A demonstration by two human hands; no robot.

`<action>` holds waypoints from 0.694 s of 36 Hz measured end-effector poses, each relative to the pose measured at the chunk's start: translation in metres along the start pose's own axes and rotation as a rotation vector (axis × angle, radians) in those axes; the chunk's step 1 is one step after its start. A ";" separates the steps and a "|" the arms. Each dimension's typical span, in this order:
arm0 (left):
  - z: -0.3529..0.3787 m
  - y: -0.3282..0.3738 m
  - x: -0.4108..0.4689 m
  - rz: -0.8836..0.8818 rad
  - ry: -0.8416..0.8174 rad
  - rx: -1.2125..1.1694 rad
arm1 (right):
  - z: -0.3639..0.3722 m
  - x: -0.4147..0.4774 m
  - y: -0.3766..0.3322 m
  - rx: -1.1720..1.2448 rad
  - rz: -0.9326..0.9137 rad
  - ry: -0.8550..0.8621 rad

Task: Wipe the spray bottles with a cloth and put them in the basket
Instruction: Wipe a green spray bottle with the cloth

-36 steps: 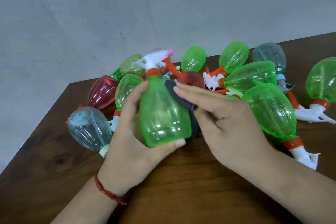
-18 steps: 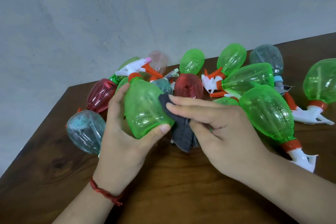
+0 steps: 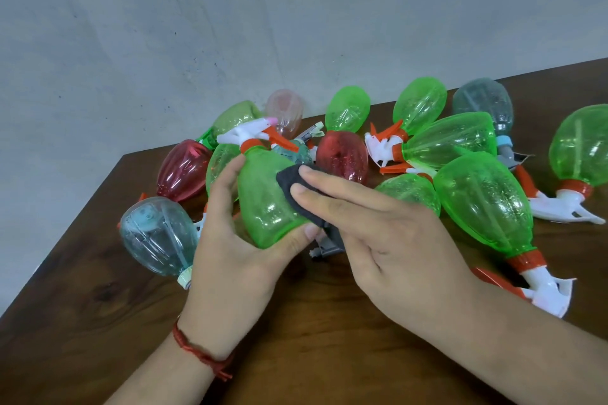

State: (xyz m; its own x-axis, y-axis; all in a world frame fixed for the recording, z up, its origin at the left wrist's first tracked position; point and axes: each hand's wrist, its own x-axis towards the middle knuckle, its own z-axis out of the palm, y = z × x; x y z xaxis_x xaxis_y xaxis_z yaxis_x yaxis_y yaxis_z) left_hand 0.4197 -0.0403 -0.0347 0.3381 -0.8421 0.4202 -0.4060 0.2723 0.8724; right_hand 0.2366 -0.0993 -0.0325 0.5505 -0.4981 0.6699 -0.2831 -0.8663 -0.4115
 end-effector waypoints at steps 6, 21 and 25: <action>-0.006 0.005 0.004 -0.040 0.063 -0.081 | 0.002 -0.004 -0.002 0.033 -0.033 0.027; -0.004 -0.002 -0.006 0.111 -0.272 -0.082 | -0.008 0.012 0.011 0.602 0.456 0.102; -0.006 -0.007 -0.002 0.139 -0.304 0.000 | -0.008 0.011 0.011 0.624 0.460 0.101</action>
State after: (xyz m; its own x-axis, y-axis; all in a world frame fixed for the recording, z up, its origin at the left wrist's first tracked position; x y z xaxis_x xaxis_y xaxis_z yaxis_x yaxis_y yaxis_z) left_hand 0.4269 -0.0378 -0.0397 0.0107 -0.8971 0.4418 -0.4304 0.3946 0.8118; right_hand 0.2326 -0.1148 -0.0249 0.4022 -0.8289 0.3887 0.0453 -0.4060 -0.9127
